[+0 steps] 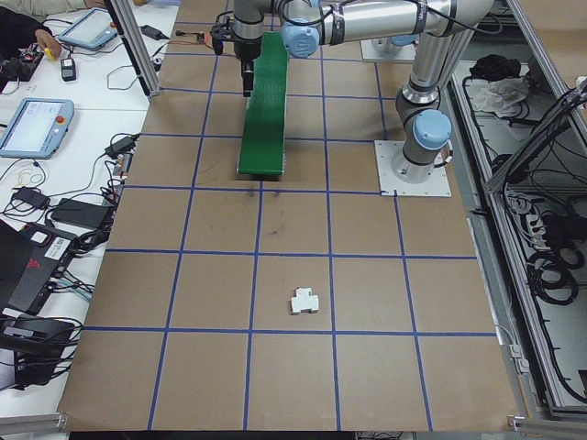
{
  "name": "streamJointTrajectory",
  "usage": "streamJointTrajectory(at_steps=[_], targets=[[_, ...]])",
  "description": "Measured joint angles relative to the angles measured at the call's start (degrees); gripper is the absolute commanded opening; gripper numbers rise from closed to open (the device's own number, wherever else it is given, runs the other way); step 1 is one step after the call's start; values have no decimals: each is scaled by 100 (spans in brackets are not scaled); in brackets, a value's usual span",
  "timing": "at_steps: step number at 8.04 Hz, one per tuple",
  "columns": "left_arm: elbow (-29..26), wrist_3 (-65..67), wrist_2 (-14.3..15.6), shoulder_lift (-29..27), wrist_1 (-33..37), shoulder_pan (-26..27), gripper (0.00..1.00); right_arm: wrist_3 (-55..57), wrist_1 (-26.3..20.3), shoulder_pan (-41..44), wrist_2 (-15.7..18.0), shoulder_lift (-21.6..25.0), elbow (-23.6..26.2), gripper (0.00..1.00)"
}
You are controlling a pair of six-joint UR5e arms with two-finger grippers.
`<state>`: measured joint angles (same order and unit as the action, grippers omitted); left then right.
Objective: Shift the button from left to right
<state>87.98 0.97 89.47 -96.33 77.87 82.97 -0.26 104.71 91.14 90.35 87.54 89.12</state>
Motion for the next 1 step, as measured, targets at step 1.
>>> streamJointTrajectory(at_steps=[1], targets=[[0,0,0,0,0,0,100,3,0,0,0,0,0,100]])
